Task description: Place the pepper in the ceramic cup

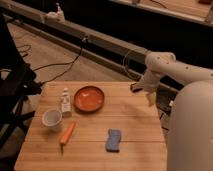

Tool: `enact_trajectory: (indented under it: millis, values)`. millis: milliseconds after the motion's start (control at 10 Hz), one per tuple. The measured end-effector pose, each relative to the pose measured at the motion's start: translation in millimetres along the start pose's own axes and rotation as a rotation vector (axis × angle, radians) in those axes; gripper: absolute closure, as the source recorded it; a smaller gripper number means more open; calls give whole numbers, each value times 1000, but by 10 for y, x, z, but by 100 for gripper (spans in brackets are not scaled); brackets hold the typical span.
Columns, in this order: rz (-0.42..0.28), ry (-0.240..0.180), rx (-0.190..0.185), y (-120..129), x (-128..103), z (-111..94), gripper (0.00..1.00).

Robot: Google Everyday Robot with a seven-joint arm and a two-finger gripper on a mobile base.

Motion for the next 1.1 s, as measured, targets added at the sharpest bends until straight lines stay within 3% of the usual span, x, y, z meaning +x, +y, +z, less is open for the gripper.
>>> enact_trajectory:
  millis: [900, 1100]
  values:
    - [-1, 2, -1, -3, 5, 3, 20]
    - [-7, 3, -21, -1, 12, 50, 20]
